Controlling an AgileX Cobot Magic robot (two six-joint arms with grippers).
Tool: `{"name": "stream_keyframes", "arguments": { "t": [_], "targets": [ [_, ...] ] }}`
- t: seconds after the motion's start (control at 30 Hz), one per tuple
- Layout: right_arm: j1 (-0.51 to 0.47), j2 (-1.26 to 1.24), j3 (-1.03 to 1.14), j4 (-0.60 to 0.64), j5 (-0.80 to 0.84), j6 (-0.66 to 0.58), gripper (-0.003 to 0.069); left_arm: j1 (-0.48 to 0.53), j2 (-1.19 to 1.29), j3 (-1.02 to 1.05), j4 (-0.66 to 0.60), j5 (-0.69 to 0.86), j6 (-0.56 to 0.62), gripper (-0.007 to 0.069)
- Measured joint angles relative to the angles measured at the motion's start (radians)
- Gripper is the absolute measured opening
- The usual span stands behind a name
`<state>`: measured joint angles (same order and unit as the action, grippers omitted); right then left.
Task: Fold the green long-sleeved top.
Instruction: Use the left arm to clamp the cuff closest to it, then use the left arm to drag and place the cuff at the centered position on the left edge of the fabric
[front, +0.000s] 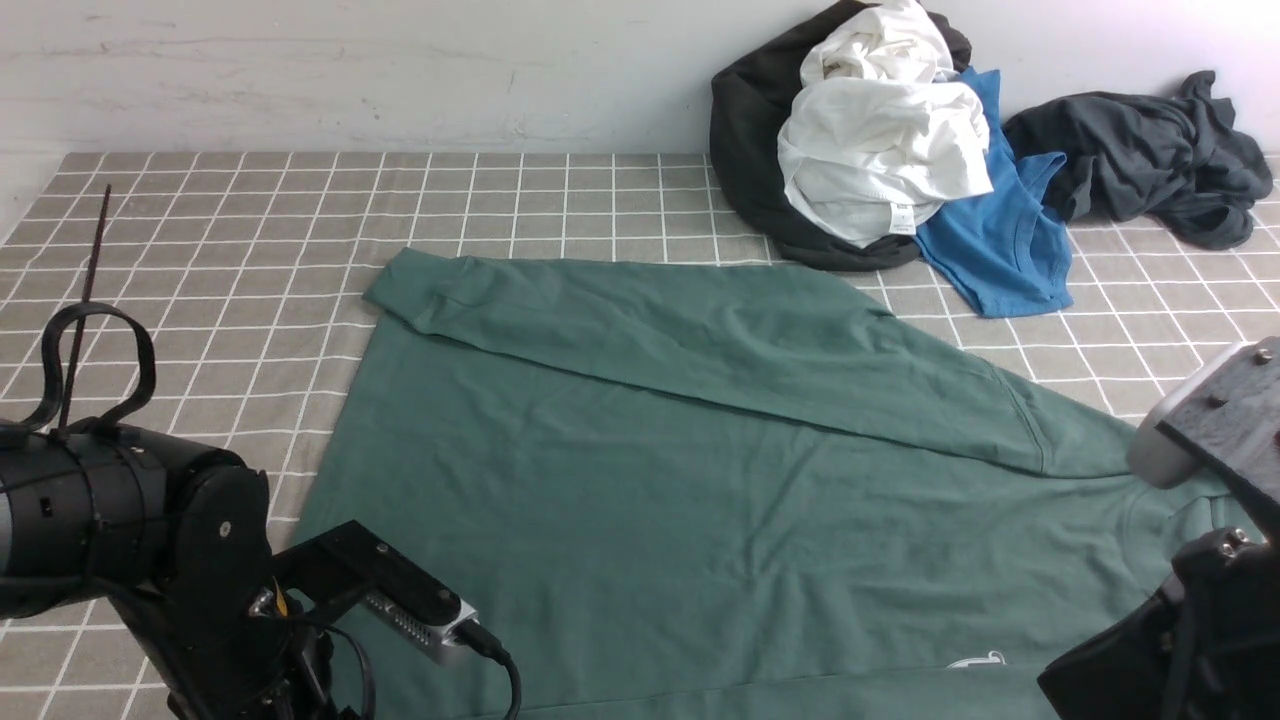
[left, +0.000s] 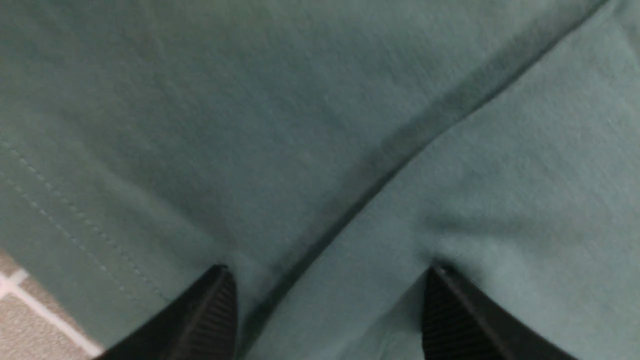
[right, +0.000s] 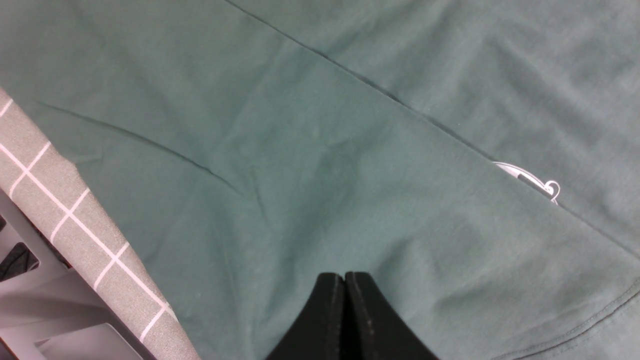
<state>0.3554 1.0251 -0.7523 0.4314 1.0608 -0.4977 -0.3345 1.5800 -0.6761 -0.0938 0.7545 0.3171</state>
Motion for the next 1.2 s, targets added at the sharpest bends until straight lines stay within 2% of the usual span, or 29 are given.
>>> {"name": "stream_keyframes", "arguments": {
  "t": [0.1,0.27,0.3,0.33,0.37,0.4,0.43,0.63,0.87,0.97,1.2],
  "targets": [
    [0.0,0.0,0.0,-0.001,0.0,0.0,-0.0014,0.0,0.0,0.0,0.0,0.0,-0.015,0.0386],
    [0.0,0.0,0.0,-0.003,0.0,0.0,-0.0014,0.0,-0.003,0.0,-0.002,0.008,-0.025,0.0182],
    [0.0,0.0,0.0,-0.003,0.0,0.0,-0.0014,0.0,-0.004,0.0,-0.002,0.008,-0.025,0.0182],
    [0.0,0.0,0.0,-0.003,0.0,-0.001,-0.0014,0.0,-0.012,0.0,-0.001,0.017,-0.029,0.0111],
    [0.0,0.0,0.0,-0.003,-0.001,-0.001,-0.0014,0.0,-0.015,0.0,-0.001,0.02,-0.029,0.0094],
    [0.0,0.0,0.0,-0.004,-0.003,-0.002,-0.0014,0.0,-0.034,0.0,-0.001,0.035,-0.029,0.0033],
    [0.0,0.0,0.0,-0.004,-0.004,-0.002,-0.0014,0.0,-0.045,0.0,-0.001,0.039,-0.029,0.0018],
    [0.0,0.0,0.0,-0.007,-0.008,-0.002,-0.0014,0.0,-0.11,-0.047,0.004,0.101,-0.029,-0.0007],
    [0.0,0.0,0.0,-0.018,-0.013,-0.002,-0.0014,0.0,-0.105,-0.325,0.059,0.239,-0.021,-0.0007],
    [0.0,0.0,0.0,-0.041,-0.014,-0.002,-0.0014,0.0,-0.021,-0.492,0.1,0.265,-0.02,-0.0007],
    [0.0,0.0,0.0,-0.063,-0.014,-0.002,-0.0014,0.0,0.204,-0.667,0.128,0.292,-0.007,-0.0006]
  ]
}}
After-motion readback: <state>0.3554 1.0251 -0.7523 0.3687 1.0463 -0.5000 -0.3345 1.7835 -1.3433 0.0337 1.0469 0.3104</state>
